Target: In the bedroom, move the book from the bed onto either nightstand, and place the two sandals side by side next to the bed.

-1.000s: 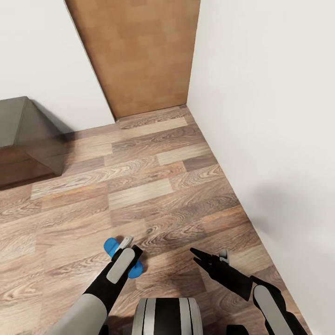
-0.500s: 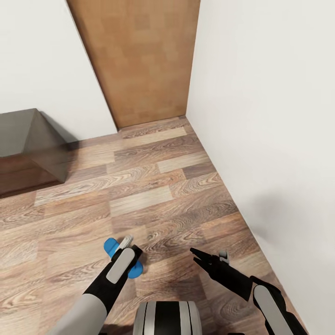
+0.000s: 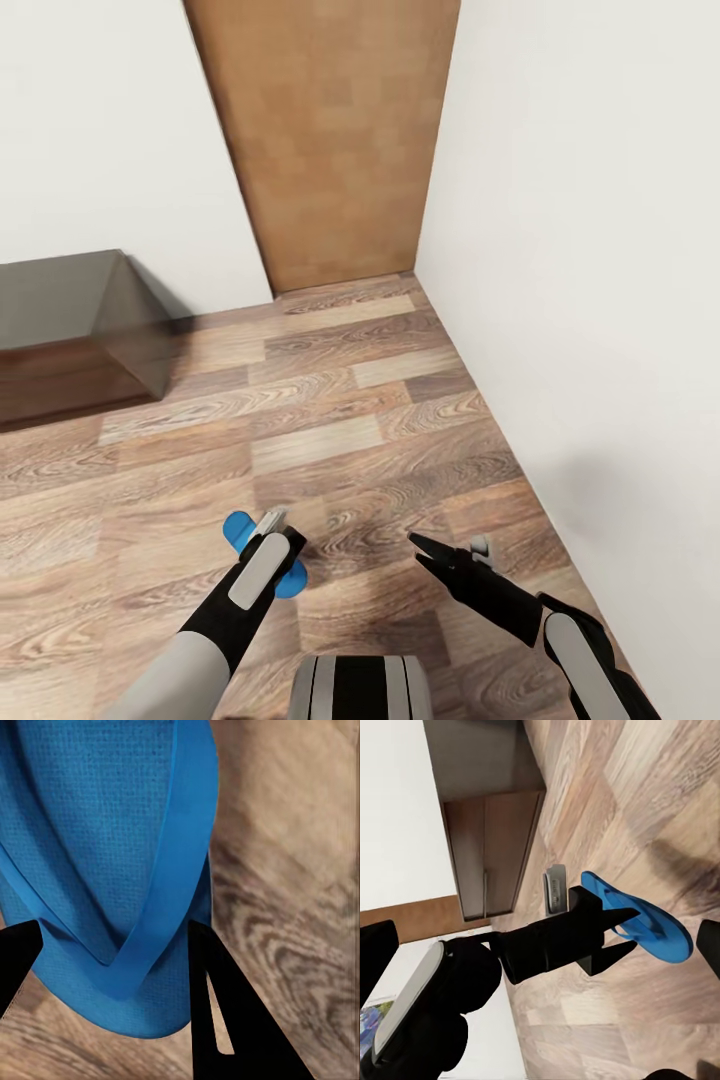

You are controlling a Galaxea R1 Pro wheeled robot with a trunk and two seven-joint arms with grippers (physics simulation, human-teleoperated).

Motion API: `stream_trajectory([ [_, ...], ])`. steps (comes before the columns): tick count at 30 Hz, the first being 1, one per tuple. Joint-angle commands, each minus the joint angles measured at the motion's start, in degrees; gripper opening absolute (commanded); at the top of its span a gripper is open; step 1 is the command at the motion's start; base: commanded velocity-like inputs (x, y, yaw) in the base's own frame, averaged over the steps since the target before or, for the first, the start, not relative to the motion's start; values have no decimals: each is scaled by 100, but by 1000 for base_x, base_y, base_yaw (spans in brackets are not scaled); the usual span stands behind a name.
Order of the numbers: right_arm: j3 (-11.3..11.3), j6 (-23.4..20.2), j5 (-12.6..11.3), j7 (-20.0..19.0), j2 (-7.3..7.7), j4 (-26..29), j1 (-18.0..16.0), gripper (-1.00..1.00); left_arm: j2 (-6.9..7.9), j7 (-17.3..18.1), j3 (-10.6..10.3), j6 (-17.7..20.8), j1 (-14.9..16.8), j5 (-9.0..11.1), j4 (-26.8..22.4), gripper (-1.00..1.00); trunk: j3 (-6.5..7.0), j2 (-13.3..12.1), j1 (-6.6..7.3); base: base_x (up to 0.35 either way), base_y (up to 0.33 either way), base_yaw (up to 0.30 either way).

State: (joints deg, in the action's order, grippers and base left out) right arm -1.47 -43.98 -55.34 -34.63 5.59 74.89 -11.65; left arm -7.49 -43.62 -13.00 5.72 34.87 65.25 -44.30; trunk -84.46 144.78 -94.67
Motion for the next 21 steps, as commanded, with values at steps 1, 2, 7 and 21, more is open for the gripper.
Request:
stream_trajectory([
  [1,-2,-23,-20,0,4,2,0,100,2,-33,-9,26,3,5,-6,-100,19,0,3,0,0,224],
  [2,-2,-23,-20,0,4,3,-2,100,1,-33,-9,26,3,5,-7,-100,41,-1,6,0,0,228],
  [7,-2,-23,-20,0,4,3,-3,100,-2,-33,-9,26,3,5,-8,-100,152,-8,19,0,0,233],
  [21,-2,-23,-20,0,4,4,-4,100,-2,-33,-9,29,3,5,-7,-100,462,-27,55,0,0,173],
])
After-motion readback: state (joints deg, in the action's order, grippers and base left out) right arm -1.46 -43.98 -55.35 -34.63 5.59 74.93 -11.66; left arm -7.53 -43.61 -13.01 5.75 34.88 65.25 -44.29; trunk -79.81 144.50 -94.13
